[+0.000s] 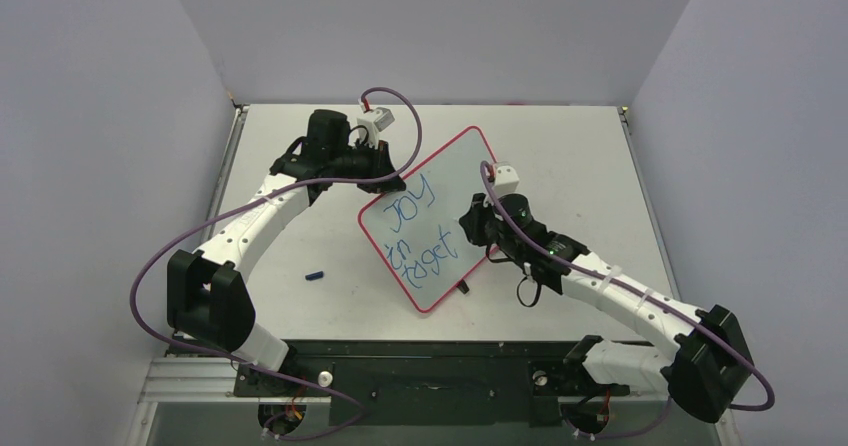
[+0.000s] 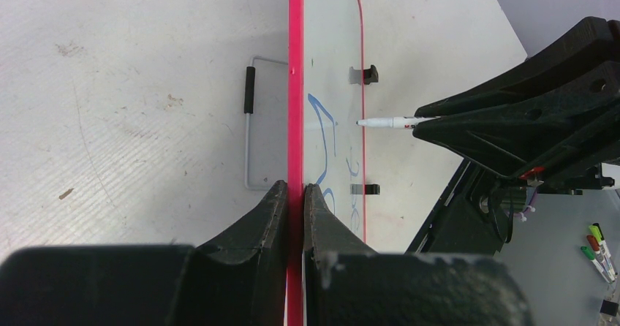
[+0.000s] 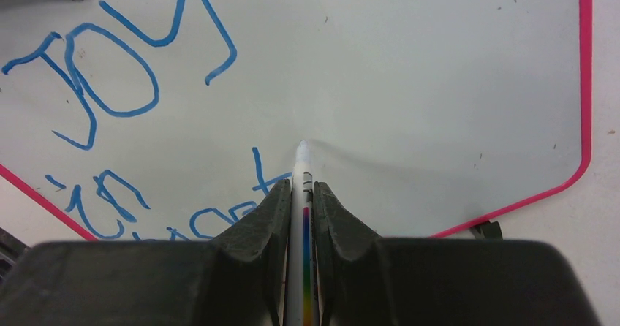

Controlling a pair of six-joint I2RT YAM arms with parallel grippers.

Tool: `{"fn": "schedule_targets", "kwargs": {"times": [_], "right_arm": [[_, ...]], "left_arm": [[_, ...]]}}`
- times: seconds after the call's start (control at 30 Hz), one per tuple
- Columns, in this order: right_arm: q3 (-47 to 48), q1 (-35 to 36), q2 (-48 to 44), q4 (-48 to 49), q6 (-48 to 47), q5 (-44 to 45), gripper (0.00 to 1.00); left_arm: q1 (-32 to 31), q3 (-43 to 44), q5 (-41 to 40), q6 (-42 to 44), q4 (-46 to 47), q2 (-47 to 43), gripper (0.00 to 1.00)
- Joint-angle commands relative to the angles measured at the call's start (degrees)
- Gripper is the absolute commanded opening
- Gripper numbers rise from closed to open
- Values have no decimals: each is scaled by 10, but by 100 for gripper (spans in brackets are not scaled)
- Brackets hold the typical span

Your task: Write a sentence on the whiteboard

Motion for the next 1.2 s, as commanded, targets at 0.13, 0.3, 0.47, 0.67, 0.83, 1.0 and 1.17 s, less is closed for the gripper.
{"fn": "schedule_targets", "kwargs": {"times": [0.13, 0.3, 0.47, 0.67, 0.83, 1.0, 1.17], "right_arm": [[42, 4, 24, 40, -1, -9, 0], [32, 8, 30, 42, 1, -9, 0], [7, 10, 21, 46, 8, -7, 0], [-46, 19, -1, 48, 20, 4, 0], [-78, 28, -18, 47, 28, 17, 0], [-113, 43, -47, 39, 42, 31, 0], [-122, 52, -66, 26, 49, 40, 0]], "left_arm": [[-3, 12, -12, 26, 27, -13, 0], [-3, 12, -12, 26, 27, -13, 0], [-3, 12, -12, 26, 27, -13, 0], [-3, 12, -14, 27, 27, -15, 0], [-3, 12, -14, 27, 26, -15, 0], [-3, 12, -14, 27, 26, -16, 0], [-3, 12, -13, 27, 26, -16, 0]]}}
